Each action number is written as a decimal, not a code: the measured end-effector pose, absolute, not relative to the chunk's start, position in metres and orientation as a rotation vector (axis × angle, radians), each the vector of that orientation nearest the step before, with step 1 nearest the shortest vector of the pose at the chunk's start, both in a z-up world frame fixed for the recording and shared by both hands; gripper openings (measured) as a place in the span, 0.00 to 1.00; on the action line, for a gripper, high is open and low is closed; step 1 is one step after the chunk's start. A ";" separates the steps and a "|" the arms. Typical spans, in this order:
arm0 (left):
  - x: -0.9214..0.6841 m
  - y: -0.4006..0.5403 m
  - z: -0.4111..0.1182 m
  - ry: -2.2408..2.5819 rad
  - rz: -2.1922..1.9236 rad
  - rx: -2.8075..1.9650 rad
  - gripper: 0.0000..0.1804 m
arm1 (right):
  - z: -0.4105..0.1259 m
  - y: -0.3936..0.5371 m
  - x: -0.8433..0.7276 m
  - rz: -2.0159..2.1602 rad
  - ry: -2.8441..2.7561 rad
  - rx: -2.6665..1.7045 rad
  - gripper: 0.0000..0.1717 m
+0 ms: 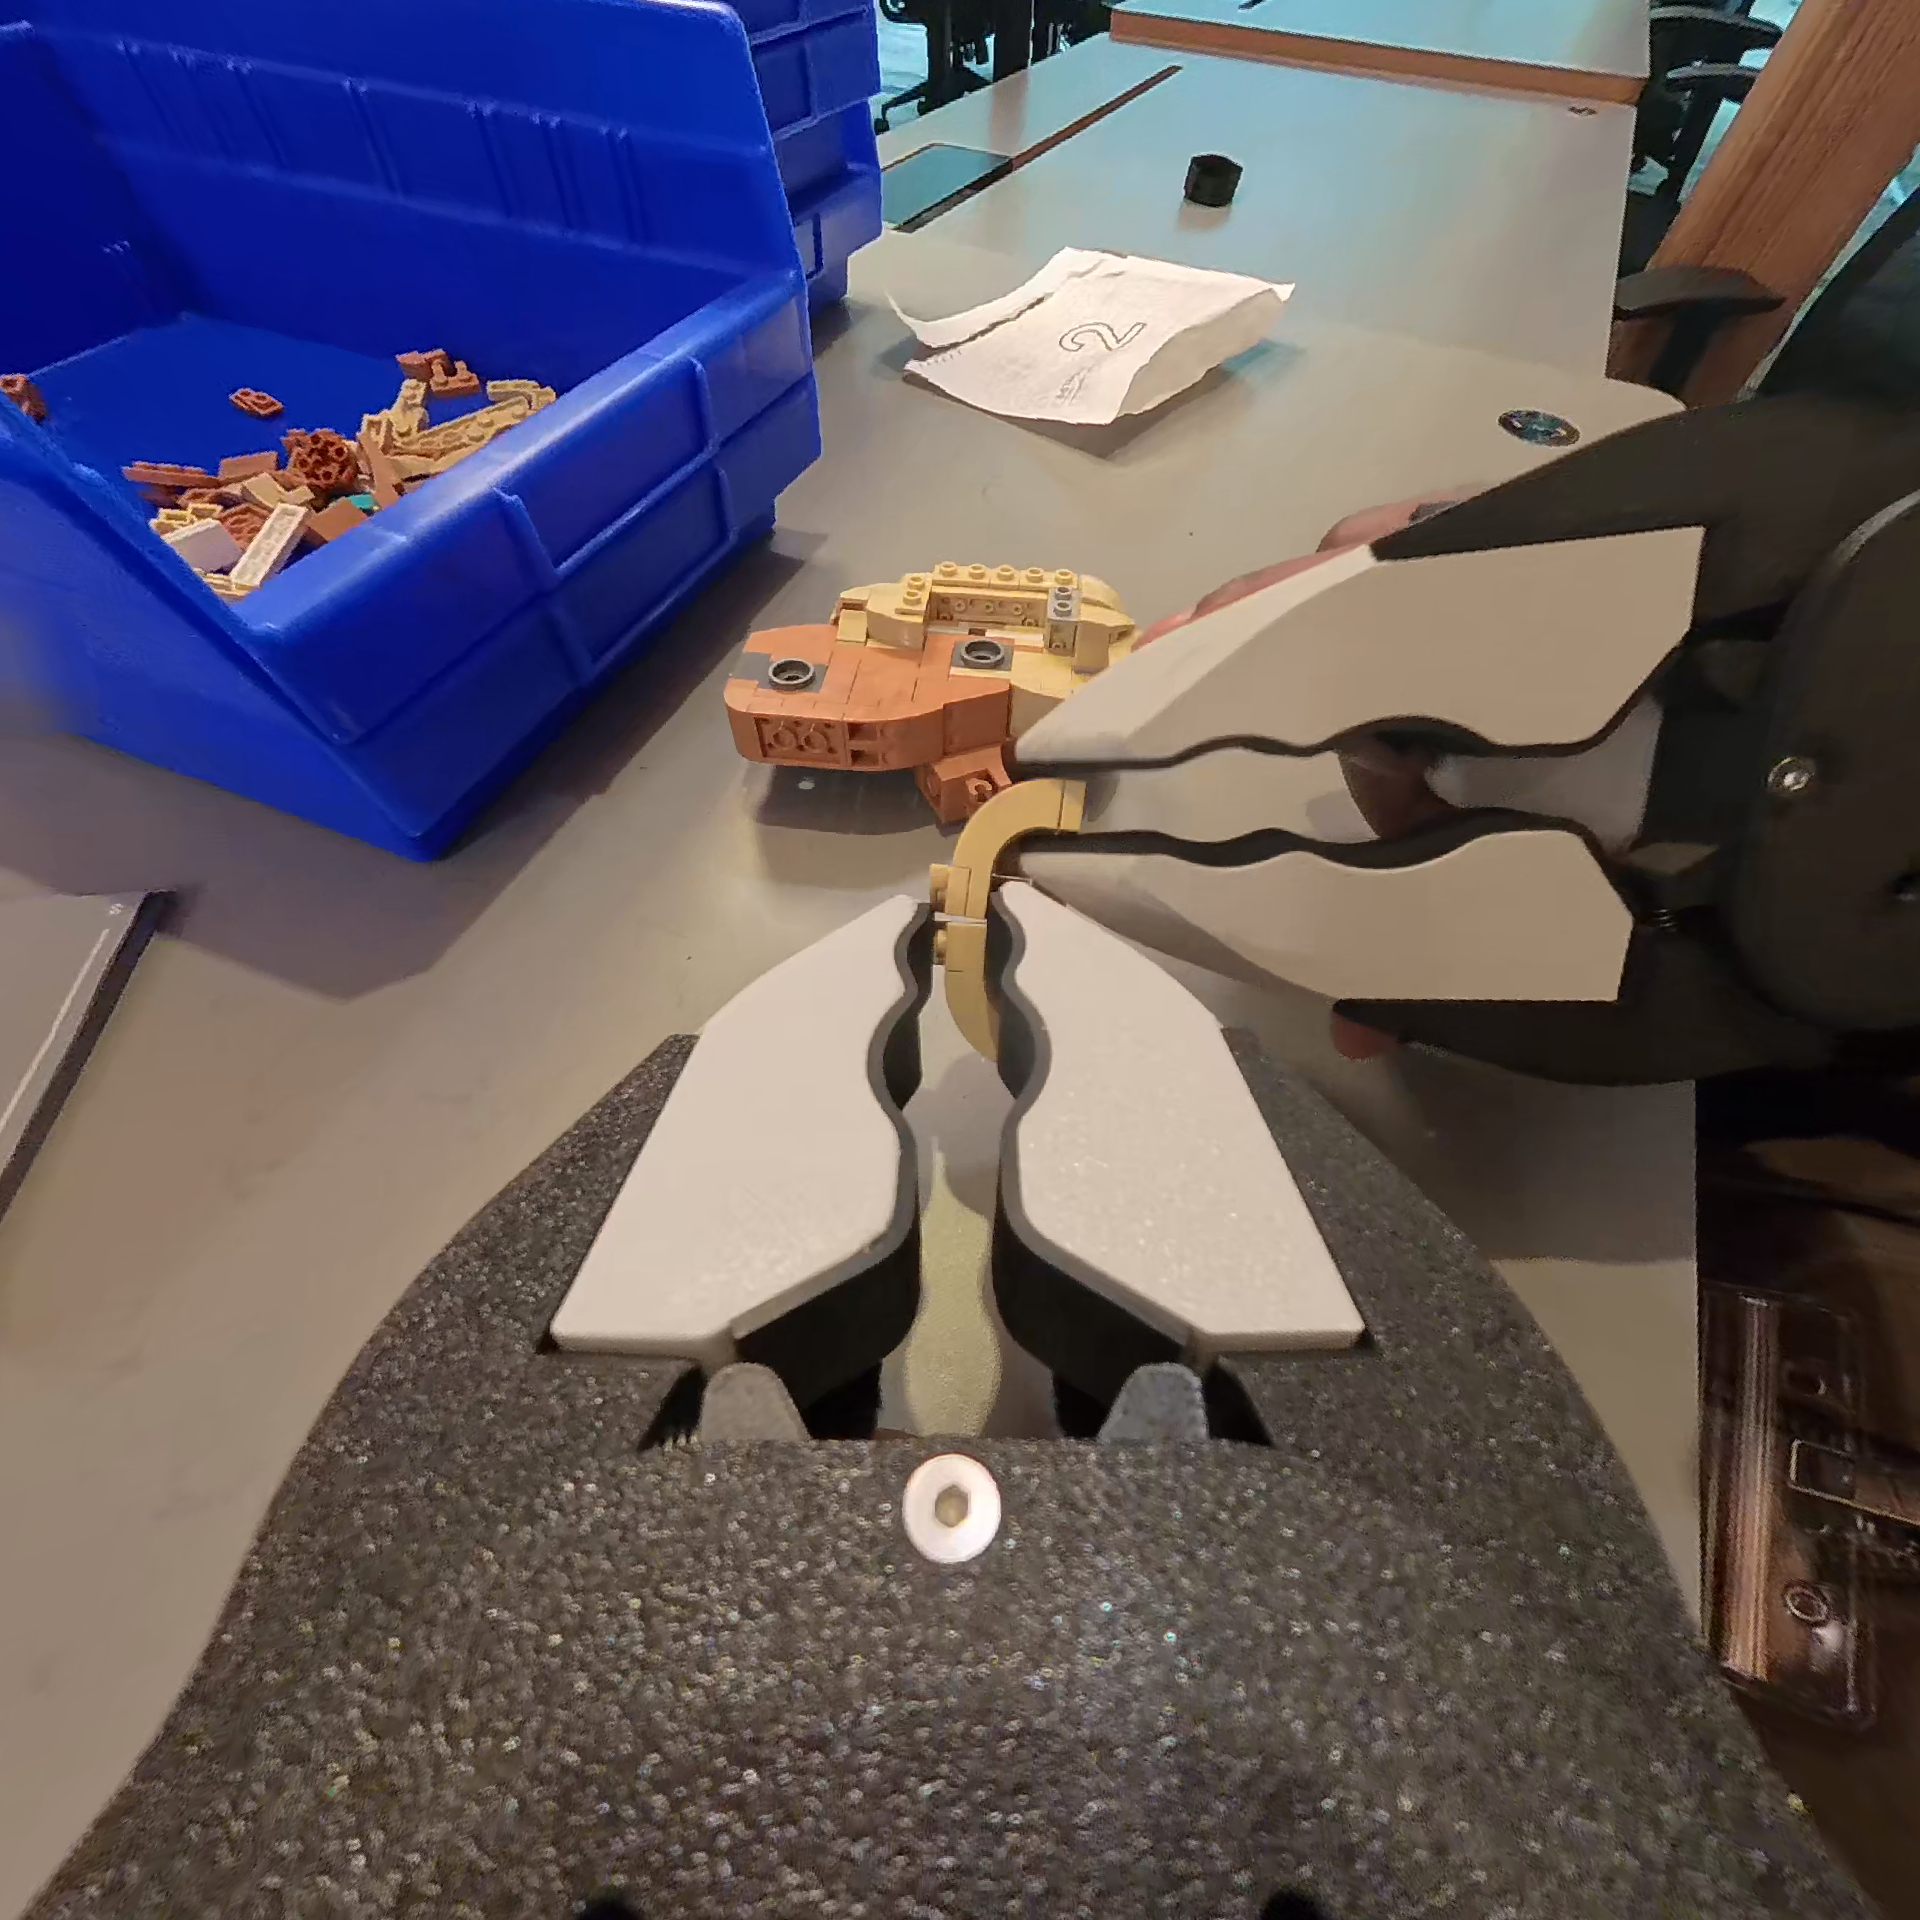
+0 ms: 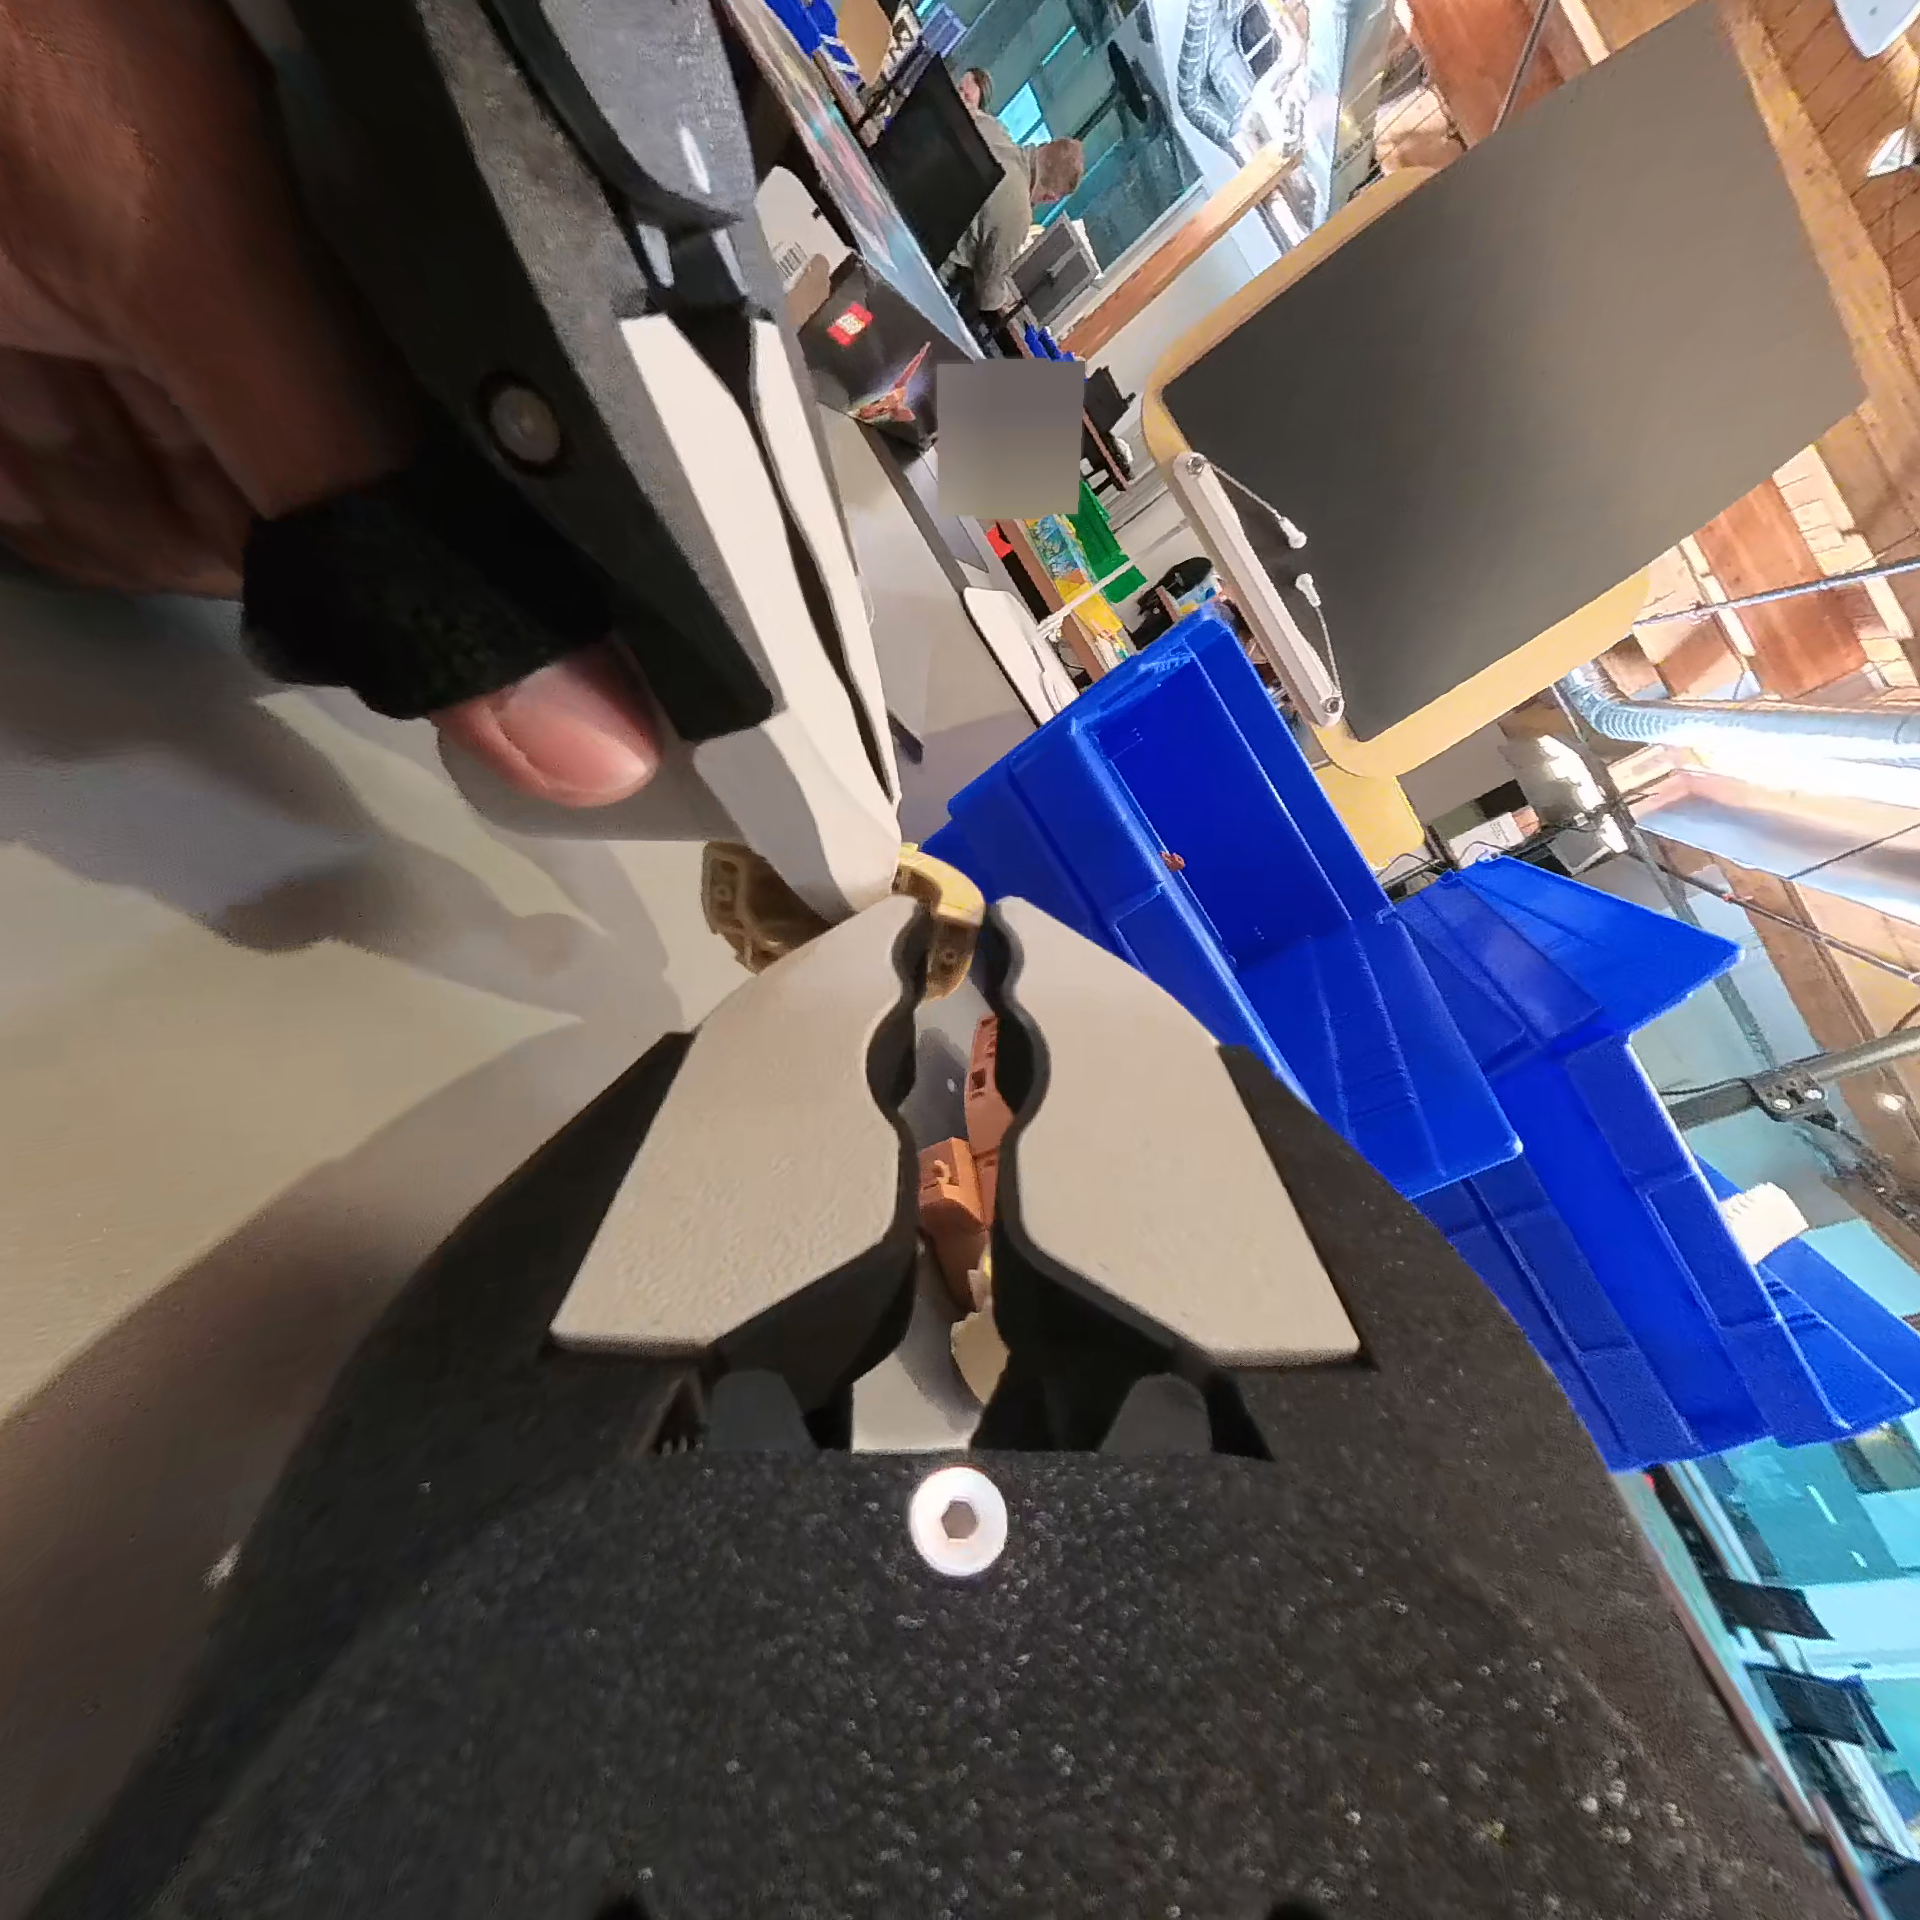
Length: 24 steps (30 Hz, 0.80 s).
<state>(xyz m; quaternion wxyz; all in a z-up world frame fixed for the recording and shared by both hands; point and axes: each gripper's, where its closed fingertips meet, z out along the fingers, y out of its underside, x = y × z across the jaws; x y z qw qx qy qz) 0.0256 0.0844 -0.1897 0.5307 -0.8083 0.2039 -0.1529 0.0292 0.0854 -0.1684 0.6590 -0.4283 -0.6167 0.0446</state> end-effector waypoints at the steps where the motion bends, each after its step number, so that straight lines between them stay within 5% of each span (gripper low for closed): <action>1: 0.026 0.085 -0.189 0.483 -0.363 -1.928 0.05 | -0.169 0.085 0.029 0.108 -1.396 -0.975 0.05; 24: -0.001 0.099 -0.191 0.239 -0.325 -1.973 0.05 | -0.169 0.083 0.038 0.011 -1.404 -0.971 0.04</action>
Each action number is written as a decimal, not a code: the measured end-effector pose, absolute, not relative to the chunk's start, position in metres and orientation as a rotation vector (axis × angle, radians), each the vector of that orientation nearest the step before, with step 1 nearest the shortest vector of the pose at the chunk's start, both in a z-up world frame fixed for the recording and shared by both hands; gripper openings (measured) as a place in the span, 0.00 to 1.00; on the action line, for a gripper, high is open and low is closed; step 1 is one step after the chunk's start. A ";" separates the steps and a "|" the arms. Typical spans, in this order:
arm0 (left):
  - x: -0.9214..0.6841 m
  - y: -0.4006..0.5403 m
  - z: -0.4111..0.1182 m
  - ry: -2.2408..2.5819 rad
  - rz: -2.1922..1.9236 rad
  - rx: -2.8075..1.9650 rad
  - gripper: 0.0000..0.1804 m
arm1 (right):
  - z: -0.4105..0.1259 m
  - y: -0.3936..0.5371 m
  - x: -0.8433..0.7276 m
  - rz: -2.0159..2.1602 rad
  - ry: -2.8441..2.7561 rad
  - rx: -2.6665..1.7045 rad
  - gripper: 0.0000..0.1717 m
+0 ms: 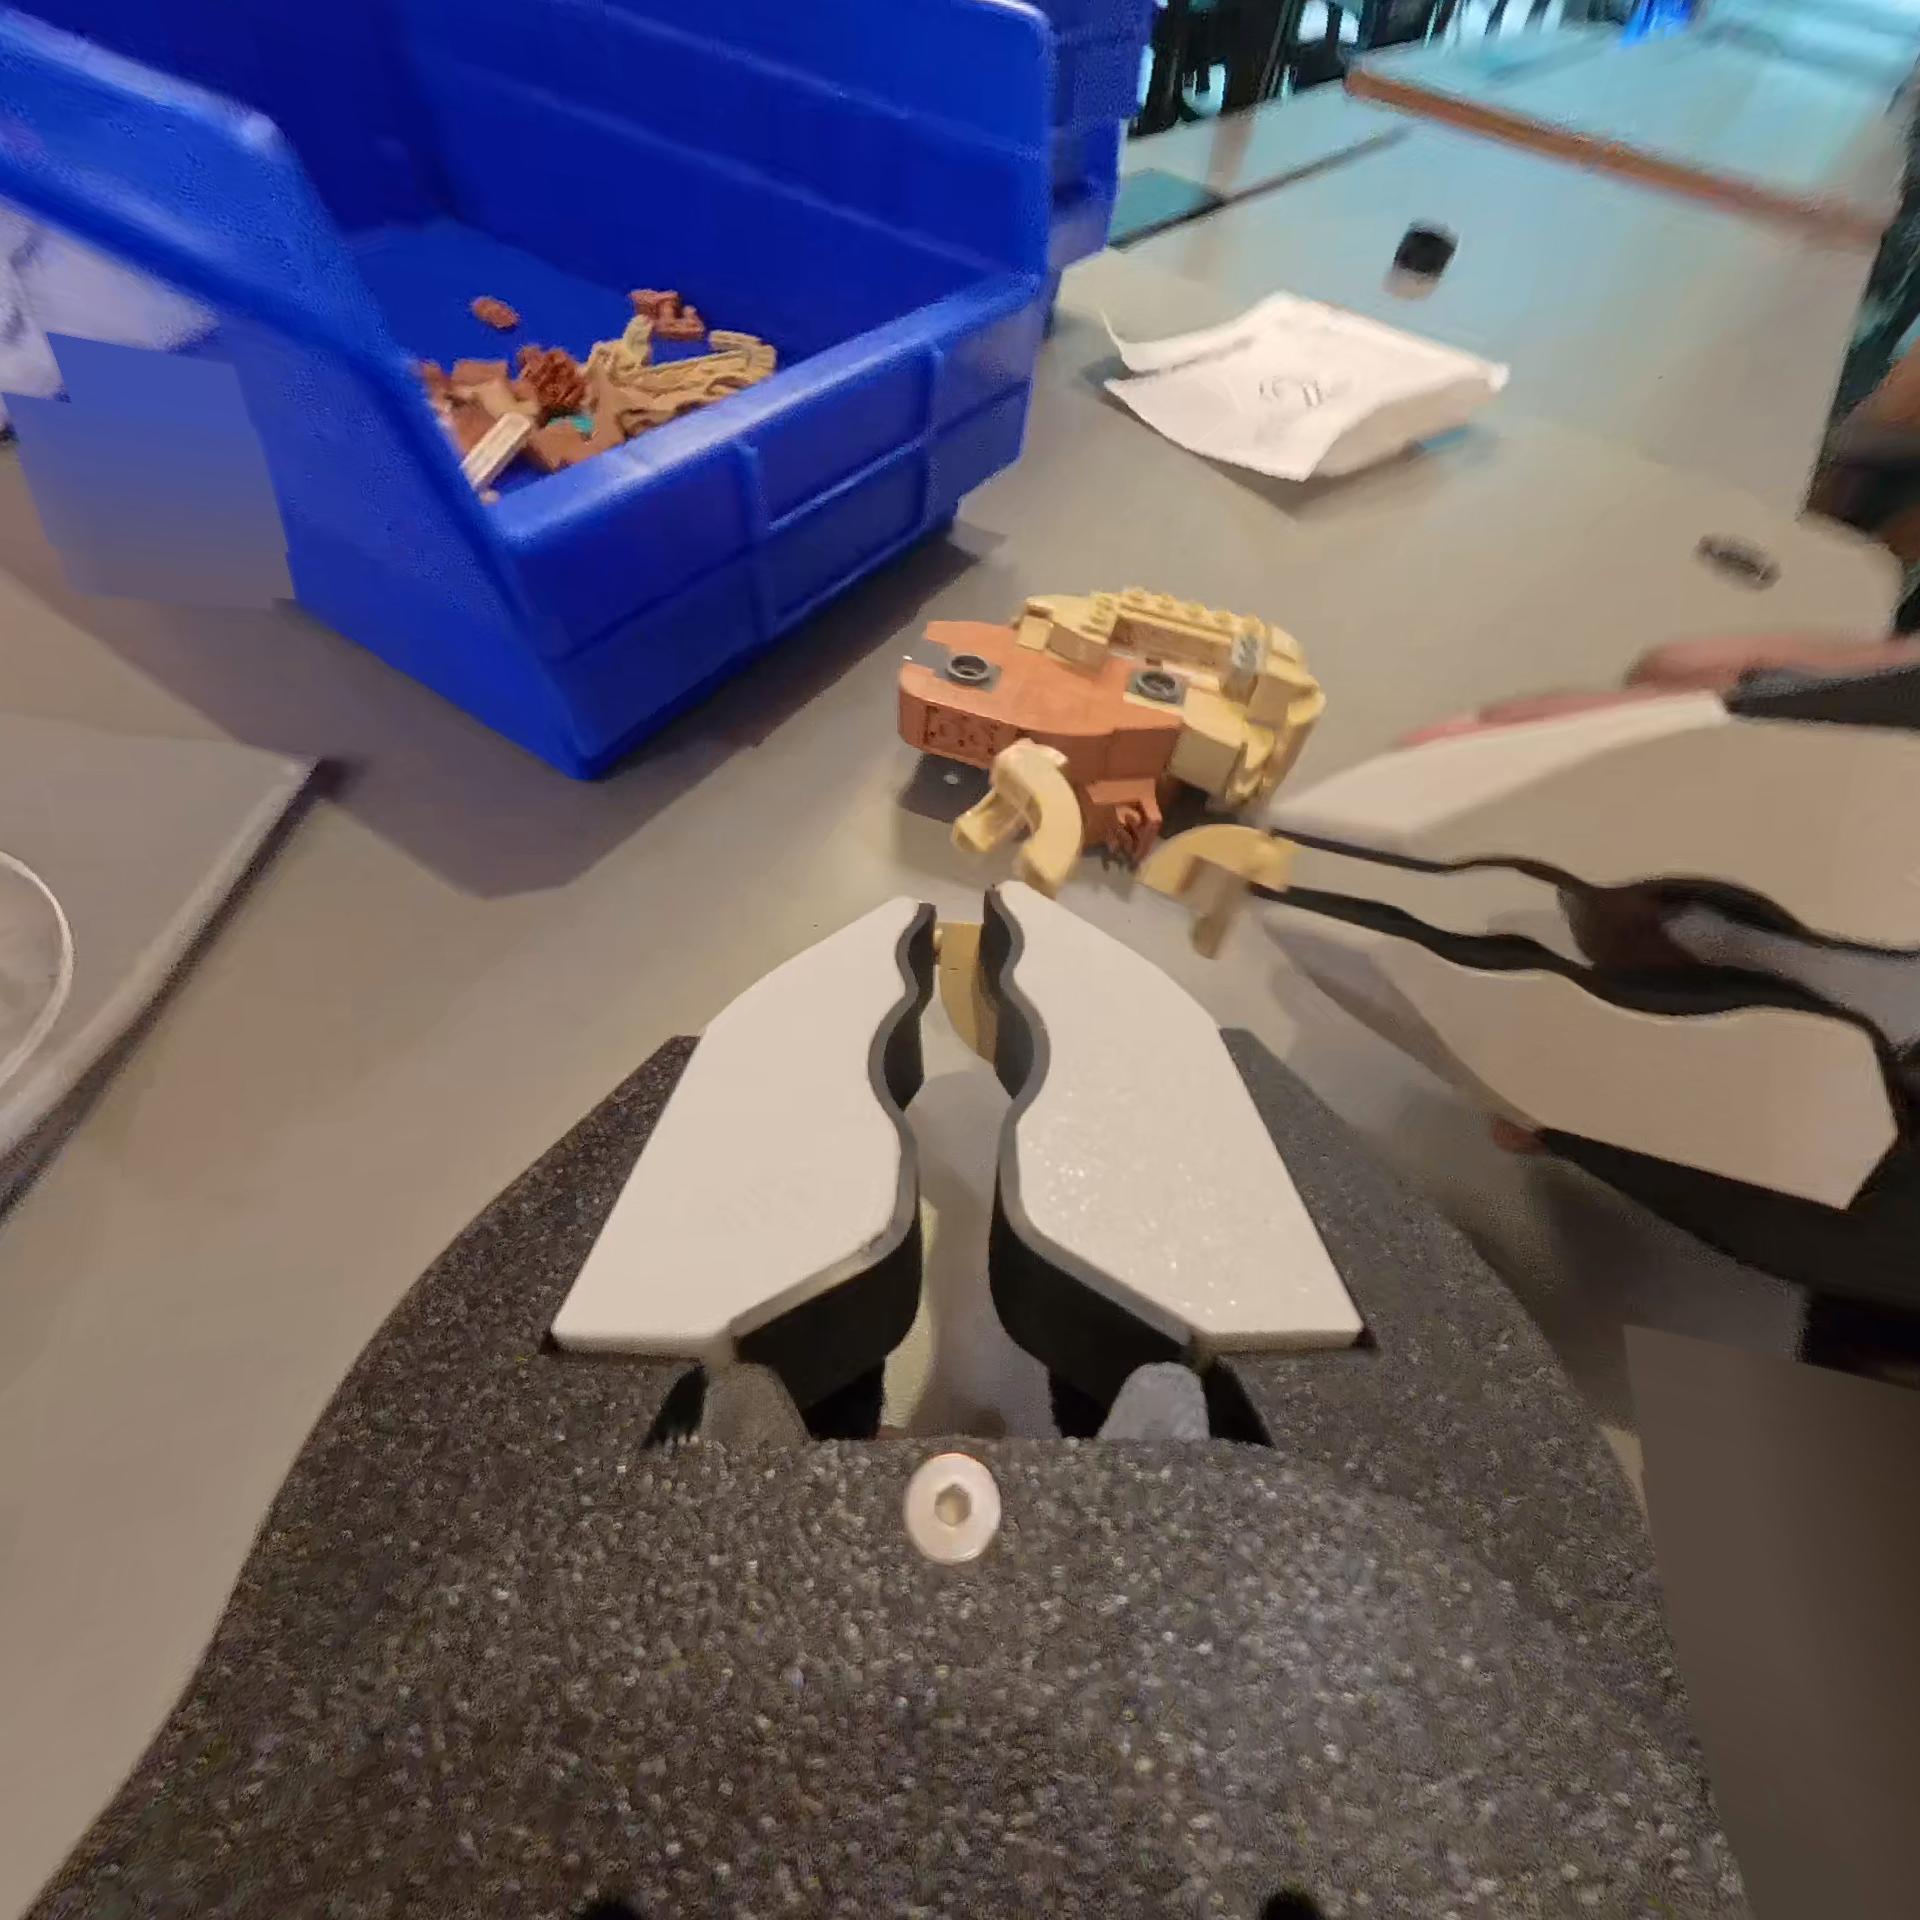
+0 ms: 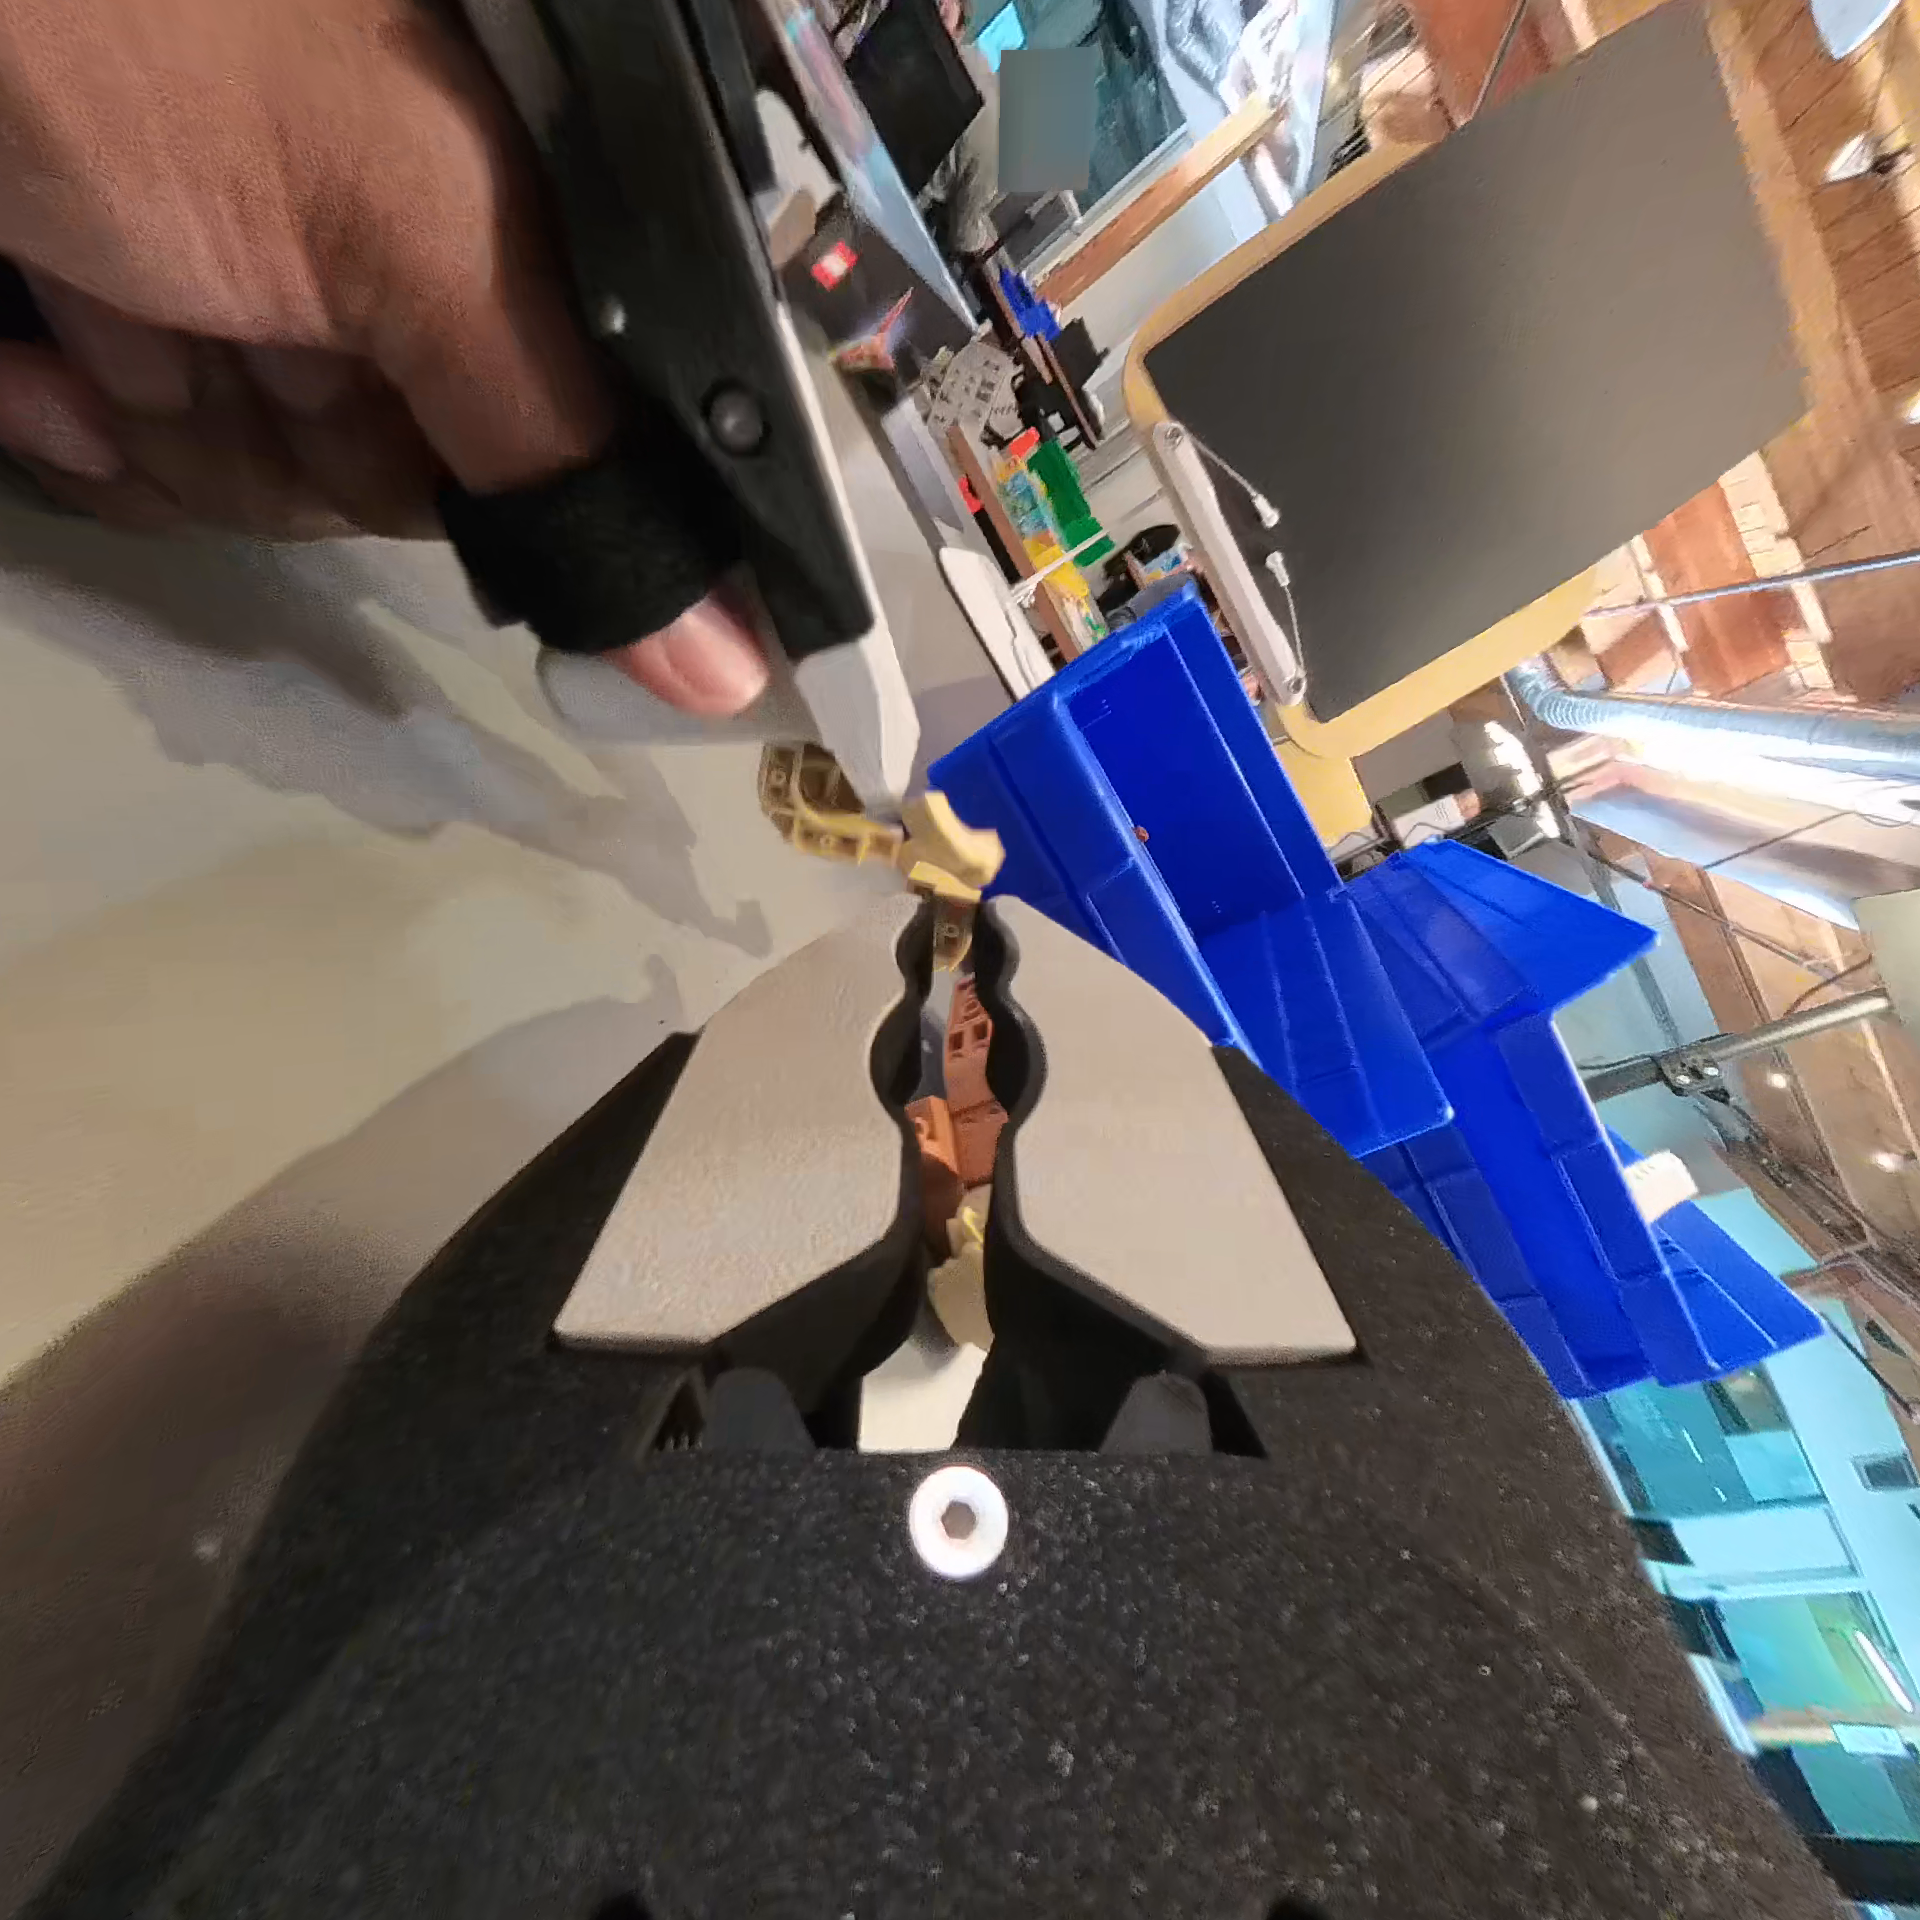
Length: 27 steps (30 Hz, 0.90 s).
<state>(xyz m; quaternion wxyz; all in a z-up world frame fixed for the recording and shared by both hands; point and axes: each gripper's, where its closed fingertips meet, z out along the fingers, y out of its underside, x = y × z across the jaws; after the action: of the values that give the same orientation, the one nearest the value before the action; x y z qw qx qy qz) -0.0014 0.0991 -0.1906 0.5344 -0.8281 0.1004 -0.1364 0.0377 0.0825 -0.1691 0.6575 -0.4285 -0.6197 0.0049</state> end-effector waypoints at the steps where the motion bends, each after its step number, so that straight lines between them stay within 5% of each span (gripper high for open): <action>1: -0.004 0.099 -0.188 0.197 -0.394 -1.963 0.05 | -0.168 0.081 0.039 0.020 -1.399 -0.968 0.04; 17: 0.008 0.093 -0.215 0.432 -0.209 -2.117 0.06 | -0.162 0.086 0.048 0.414 -1.293 -1.129 0.05; 27: 0.033 0.079 -0.164 0.466 -0.538 -1.821 0.14 | -0.145 0.081 0.054 0.619 -1.239 -1.083 0.05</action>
<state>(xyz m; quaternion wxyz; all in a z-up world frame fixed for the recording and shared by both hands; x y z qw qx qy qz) 0.0333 0.0786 -0.1644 0.5591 -0.7721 0.1978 -0.2283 0.0543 0.0806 -0.1454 0.6378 -0.4745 -0.5429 0.2710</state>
